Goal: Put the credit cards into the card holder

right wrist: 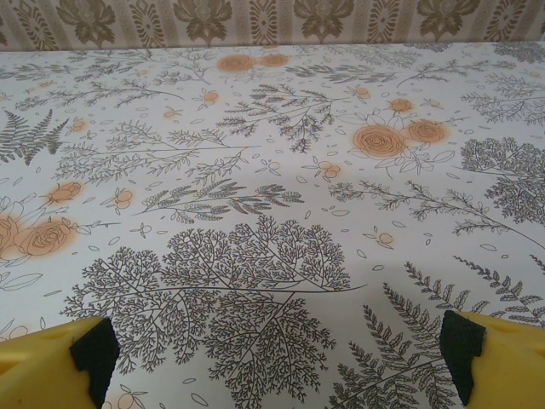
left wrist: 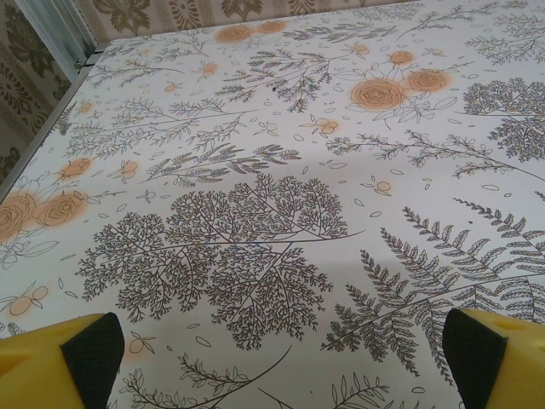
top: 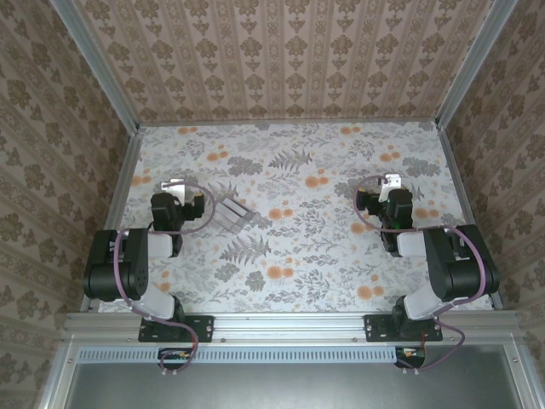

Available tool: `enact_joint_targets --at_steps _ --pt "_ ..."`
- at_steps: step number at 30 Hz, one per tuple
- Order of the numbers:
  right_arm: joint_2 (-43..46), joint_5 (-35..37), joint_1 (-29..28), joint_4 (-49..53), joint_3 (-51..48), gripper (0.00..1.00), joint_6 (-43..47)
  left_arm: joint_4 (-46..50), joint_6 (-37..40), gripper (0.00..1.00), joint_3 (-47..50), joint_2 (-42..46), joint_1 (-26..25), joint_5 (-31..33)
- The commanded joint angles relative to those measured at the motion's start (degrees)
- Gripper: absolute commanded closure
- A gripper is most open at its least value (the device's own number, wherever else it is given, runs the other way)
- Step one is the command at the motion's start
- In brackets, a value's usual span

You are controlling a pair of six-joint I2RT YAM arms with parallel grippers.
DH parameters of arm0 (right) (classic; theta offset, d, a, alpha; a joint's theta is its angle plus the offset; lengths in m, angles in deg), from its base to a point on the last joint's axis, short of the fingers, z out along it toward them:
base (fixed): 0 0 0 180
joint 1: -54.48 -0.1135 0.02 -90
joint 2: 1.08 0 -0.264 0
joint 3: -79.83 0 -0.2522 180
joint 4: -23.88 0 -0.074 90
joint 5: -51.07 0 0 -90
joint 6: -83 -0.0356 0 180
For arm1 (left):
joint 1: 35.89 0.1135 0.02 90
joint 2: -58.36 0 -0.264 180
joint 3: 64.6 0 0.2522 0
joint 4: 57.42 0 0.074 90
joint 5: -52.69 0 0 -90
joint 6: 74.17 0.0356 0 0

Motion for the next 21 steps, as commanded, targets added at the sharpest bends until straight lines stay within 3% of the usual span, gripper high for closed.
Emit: enact_joint_targets --at_steps 1,5,8,11,14,15,17,19,21 --pt "0.60 0.27 0.32 -0.09 0.72 0.00 -0.48 -1.24 -0.94 0.00 -0.80 0.38 0.65 -0.80" --pt "7.52 9.25 -0.38 5.20 0.62 0.00 -2.87 1.90 -2.45 0.00 0.59 7.27 -0.90 8.48" --pt "18.09 11.34 -0.40 18.03 4.11 0.00 -4.35 23.03 -8.33 0.00 -4.44 18.26 -1.46 12.32" --pt "24.68 14.82 -0.22 28.75 8.82 0.00 -13.27 43.32 -17.28 0.00 -11.89 25.21 -1.38 11.74" --pt "27.19 20.13 0.48 42.28 14.08 0.00 -29.84 66.16 -38.88 0.00 -19.70 28.17 -0.79 14.65" --pt "27.34 18.40 0.90 44.07 15.02 0.00 -31.31 72.28 -41.48 0.00 -21.80 28.55 0.39 8.91" --pt "27.26 12.15 0.69 45.98 16.18 0.00 -32.69 72.48 -41.87 0.00 -21.05 29.91 2.25 -5.31" --pt "26.95 7.92 -0.47 45.89 15.84 0.01 -33.07 74.38 -46.47 0.01 -18.97 32.35 -1.03 -6.68" --pt "26.26 5.95 -1.97 46.00 15.49 0.02 -32.47 80.20 -49.27 0.01 -19.14 33.83 -7.84 -1.79"
